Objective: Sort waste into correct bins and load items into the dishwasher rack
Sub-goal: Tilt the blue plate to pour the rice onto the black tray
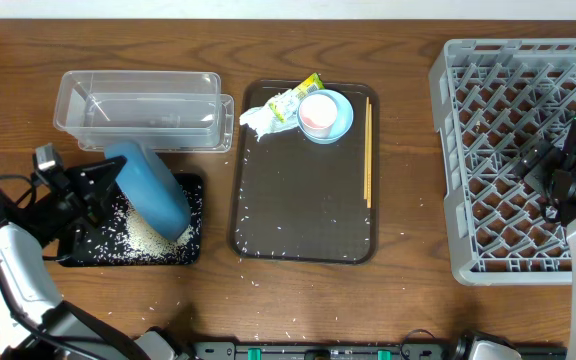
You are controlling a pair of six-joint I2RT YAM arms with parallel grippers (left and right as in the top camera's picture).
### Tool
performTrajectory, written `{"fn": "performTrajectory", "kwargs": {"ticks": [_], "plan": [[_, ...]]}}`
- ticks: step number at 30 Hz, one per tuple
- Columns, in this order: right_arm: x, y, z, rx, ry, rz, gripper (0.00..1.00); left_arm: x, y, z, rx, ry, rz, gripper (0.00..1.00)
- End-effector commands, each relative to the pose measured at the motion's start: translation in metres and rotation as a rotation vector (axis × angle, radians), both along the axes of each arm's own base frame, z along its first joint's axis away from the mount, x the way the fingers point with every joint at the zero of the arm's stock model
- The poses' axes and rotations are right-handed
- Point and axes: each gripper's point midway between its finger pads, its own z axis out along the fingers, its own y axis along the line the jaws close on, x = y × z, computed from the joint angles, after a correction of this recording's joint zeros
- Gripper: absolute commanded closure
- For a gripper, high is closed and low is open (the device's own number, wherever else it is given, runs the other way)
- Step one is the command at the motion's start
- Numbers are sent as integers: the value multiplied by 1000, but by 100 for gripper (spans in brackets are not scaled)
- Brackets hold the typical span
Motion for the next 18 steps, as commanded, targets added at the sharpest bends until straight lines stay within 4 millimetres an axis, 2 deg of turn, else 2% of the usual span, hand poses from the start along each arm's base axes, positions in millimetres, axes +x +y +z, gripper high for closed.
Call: {"fn": "performTrajectory", "kwargs": {"ticks": [1, 10, 12, 13, 15, 18], "plan": [[-3, -5, 3, -18, 2, -14, 1, -2, 3, 6, -47, -37, 3, 94], [-3, -5, 3, -18, 2, -14, 1, -4, 5, 6, -46, -38, 14, 94], [-3, -5, 3, -18, 2, -14, 1, -13, -4, 7, -104, 18, 15, 94], [-3, -5, 3, -18, 2, -14, 1, -14, -5, 8, -65, -14, 13, 94], [-3, -5, 3, -18, 2, -14, 1, -8, 7, 1, 73, -72, 25, 94], [-3, -5, 3, -18, 2, -14, 1, -13, 2, -1, 28, -17, 27, 94]]}}
